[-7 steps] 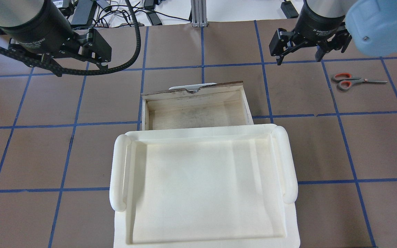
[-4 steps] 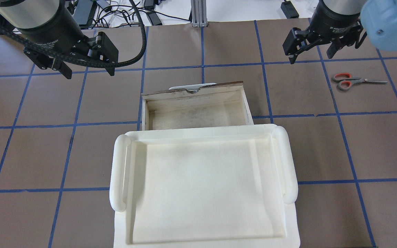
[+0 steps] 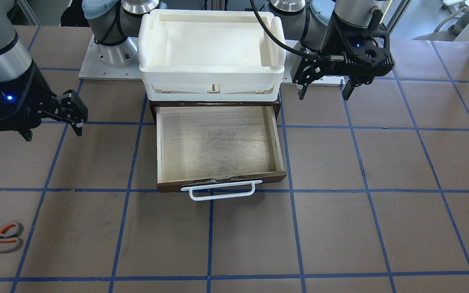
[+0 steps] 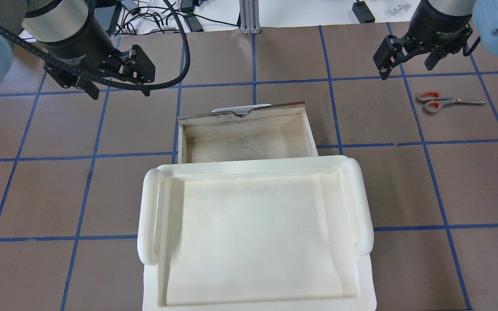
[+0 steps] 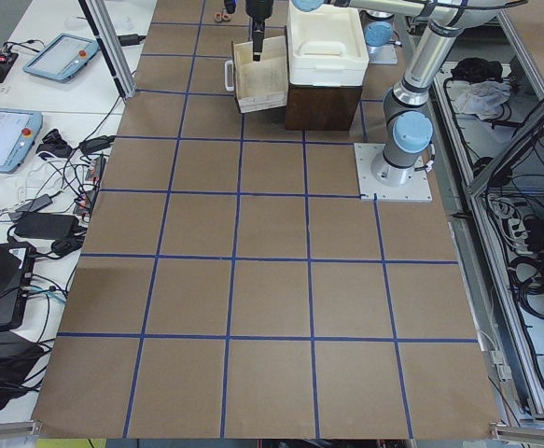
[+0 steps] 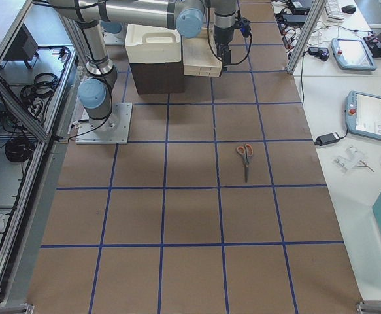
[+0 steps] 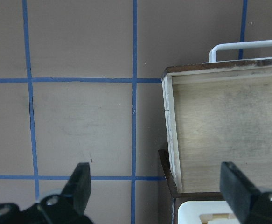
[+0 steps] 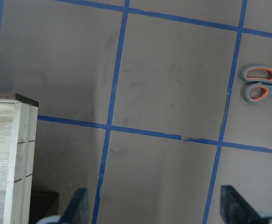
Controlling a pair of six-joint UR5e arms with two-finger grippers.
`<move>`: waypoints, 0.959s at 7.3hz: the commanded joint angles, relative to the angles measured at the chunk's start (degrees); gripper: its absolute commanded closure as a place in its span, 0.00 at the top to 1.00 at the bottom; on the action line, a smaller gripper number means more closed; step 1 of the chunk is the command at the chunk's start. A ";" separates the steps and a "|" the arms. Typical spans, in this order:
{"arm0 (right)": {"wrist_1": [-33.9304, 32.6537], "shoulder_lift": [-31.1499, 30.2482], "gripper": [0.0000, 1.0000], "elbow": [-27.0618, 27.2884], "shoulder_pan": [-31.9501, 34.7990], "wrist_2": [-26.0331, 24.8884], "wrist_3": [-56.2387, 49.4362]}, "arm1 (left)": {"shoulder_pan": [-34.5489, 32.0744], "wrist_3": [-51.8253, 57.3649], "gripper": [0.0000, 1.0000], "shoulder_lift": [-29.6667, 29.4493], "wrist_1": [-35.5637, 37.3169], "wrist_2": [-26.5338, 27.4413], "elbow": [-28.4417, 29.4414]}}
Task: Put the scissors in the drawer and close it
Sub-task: 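Move the right gripper over the grey-and-orange scissors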
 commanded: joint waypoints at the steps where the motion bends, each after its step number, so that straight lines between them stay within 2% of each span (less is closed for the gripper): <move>1: 0.00 0.12 1.00 0.00 -1.02 0.11 -0.63 | -0.06 0.38 1.00 -0.94 1.62 0.22 -0.08; 5: -1.05 3.27 1.00 0.00 -7.25 0.73 -14.04 | 0.55 1.00 1.00 -2.17 2.24 0.22 1.24; 7: -3.59 6.25 1.00 0.00 -11.12 0.82 -22.82 | 0.47 1.00 1.00 -2.00 2.24 0.13 1.15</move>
